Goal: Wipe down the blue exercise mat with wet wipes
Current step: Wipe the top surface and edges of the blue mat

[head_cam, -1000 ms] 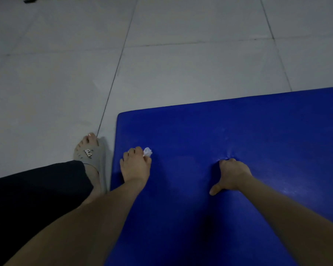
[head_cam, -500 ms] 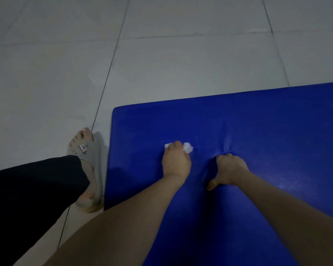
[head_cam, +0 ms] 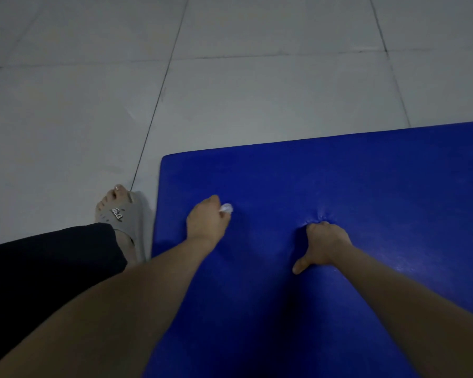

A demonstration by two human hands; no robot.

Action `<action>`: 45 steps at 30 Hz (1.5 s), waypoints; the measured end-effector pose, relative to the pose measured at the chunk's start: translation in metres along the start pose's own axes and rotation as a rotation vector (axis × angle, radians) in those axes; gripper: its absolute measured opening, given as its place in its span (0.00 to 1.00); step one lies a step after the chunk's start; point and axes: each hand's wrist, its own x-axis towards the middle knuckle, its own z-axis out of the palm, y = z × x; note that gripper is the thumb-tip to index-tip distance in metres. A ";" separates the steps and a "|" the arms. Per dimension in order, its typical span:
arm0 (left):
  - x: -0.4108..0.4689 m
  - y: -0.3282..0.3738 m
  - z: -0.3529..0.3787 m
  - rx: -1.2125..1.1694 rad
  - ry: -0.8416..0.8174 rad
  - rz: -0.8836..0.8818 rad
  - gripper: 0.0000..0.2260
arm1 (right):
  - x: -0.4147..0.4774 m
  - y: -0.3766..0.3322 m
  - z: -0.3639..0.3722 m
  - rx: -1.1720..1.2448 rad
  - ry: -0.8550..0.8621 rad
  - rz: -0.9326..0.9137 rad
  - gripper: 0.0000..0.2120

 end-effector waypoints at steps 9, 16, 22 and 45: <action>-0.003 -0.023 -0.026 -0.097 -0.097 -0.484 0.20 | -0.037 -0.011 0.011 0.171 0.015 0.180 0.49; 0.009 -0.004 -0.014 -0.179 -0.120 -0.423 0.21 | -0.054 -0.006 0.049 0.180 -0.047 0.190 0.56; 0.011 0.081 0.018 -0.223 -0.197 -0.068 0.20 | -0.043 -0.005 0.044 0.162 -0.039 0.171 0.55; -0.043 -0.057 -0.023 0.122 -0.152 0.168 0.16 | -0.049 -0.010 0.036 0.157 -0.080 0.152 0.55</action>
